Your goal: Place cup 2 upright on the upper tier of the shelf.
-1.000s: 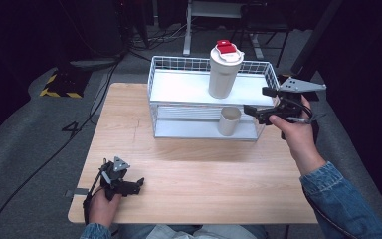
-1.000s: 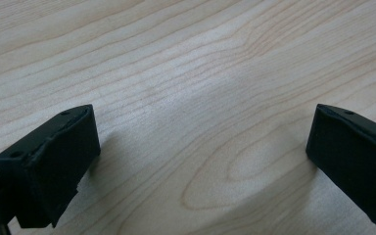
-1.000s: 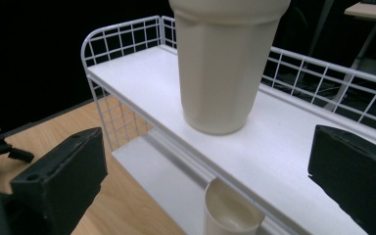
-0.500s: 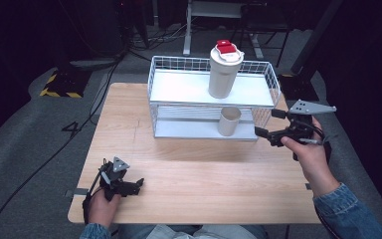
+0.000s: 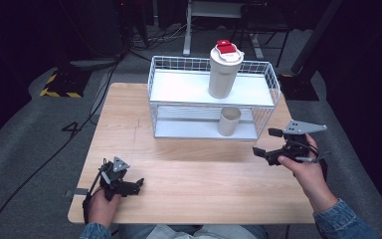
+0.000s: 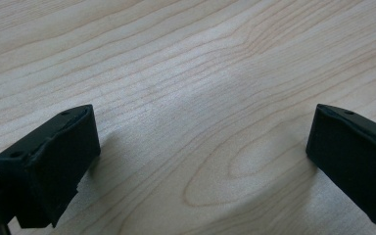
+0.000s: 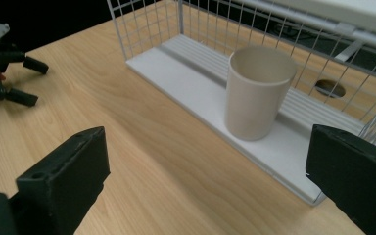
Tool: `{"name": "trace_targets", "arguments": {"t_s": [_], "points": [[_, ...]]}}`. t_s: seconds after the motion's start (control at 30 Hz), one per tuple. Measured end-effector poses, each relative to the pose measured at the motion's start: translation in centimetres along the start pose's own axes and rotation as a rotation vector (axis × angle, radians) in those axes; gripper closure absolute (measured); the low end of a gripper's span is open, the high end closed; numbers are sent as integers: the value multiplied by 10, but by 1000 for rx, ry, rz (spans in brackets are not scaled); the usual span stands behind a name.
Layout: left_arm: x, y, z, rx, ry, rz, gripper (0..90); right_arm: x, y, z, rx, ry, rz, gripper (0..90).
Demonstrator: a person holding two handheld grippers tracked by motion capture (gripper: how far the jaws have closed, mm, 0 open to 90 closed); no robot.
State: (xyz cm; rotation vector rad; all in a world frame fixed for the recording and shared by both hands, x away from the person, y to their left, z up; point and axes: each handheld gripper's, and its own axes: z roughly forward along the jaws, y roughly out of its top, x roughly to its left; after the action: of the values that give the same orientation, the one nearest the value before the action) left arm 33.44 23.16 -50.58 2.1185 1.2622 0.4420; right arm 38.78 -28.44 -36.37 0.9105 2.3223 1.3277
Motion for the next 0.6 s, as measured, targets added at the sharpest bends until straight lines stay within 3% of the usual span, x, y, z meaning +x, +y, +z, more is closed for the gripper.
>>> {"name": "trace_targets", "arguments": {"t_s": [0.23, 0.43, 0.6], "points": [[0, 0, 0, -2, 2, 0, 0, 5, -26, 11, 32, 15, 18, 37], [0, 0, 0, -2, 3, 0, 0, 11, -49, 24, 63, 15, -1, 38], [-1, 0, 0, -5, 6, -5, 0, 15, -65, 33, 68, 38, 33, 38]]}}
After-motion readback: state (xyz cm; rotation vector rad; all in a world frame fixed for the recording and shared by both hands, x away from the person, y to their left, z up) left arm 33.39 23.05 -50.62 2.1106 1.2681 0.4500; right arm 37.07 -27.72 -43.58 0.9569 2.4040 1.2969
